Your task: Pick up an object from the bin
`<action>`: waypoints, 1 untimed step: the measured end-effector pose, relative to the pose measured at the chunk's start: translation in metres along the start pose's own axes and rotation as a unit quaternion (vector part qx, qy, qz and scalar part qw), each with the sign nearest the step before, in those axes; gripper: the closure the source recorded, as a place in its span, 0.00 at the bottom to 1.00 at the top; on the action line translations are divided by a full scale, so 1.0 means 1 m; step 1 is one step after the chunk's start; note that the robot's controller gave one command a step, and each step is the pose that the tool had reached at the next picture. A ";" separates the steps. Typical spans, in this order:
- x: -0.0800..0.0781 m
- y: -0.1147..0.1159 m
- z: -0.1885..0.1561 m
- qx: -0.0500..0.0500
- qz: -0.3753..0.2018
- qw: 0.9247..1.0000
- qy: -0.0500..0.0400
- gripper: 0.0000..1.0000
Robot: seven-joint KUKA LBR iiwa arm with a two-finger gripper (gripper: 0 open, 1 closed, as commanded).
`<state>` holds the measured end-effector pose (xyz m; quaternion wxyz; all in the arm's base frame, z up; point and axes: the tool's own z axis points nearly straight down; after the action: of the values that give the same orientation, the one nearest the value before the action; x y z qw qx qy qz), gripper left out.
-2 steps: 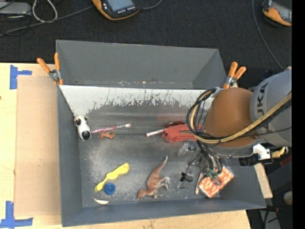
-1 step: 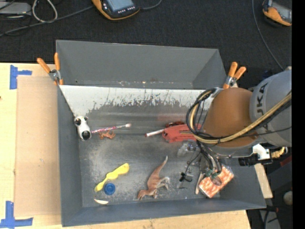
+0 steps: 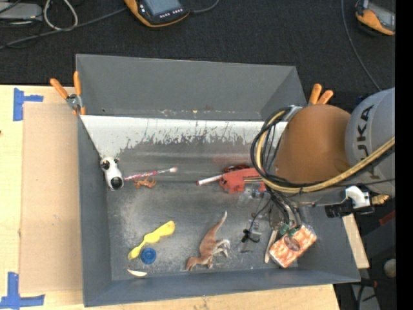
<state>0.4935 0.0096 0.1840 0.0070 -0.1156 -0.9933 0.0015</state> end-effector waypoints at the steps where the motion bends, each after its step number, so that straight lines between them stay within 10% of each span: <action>1: 0.009 0.028 0.045 0.000 -0.005 1.000 0.000 0.00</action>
Offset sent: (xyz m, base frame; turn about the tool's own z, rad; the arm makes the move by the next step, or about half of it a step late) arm -0.0040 0.0495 -0.0698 -0.2652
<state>0.4902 0.0390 0.1391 0.0075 -0.1109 -0.9938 0.0015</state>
